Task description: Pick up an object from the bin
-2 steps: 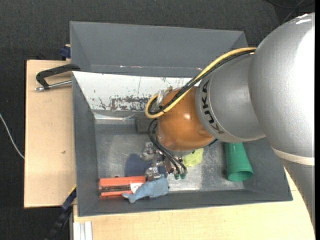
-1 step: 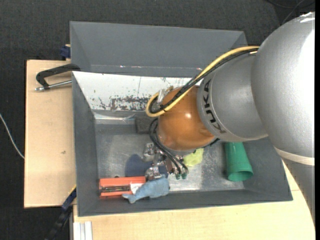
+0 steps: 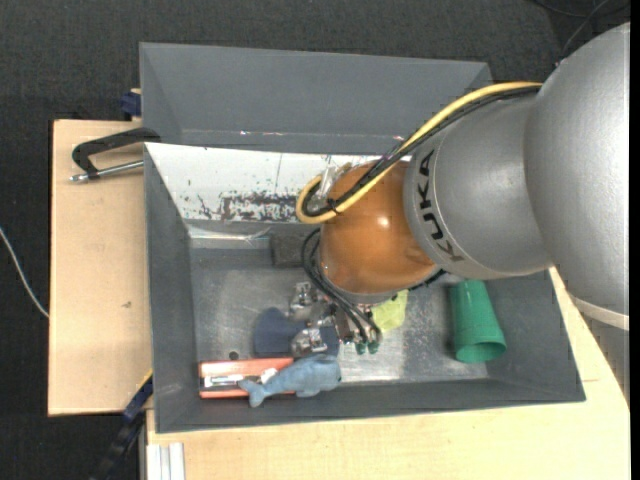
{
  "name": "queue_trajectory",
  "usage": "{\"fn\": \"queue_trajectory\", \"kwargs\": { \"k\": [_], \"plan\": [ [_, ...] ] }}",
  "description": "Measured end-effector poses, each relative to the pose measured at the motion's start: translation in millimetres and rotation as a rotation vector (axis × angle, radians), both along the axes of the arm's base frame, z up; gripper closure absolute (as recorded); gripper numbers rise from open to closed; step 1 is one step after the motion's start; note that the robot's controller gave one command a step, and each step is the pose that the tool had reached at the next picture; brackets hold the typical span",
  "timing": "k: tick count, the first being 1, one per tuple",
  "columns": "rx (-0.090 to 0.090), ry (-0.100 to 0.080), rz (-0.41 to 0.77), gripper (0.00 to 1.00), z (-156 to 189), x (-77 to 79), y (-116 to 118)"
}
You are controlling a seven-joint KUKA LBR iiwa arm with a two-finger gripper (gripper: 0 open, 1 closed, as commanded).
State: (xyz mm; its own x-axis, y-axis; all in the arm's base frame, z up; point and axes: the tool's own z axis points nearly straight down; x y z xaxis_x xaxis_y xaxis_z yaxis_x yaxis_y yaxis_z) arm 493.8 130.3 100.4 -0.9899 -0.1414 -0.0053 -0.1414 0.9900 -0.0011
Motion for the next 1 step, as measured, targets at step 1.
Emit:
{"fn": "queue_trajectory", "kwargs": {
  "k": [1],
  "plan": [
    [0.002, -0.001, 0.002, 1.00, 19.9, 0.2, 1.6]
  ]
}}
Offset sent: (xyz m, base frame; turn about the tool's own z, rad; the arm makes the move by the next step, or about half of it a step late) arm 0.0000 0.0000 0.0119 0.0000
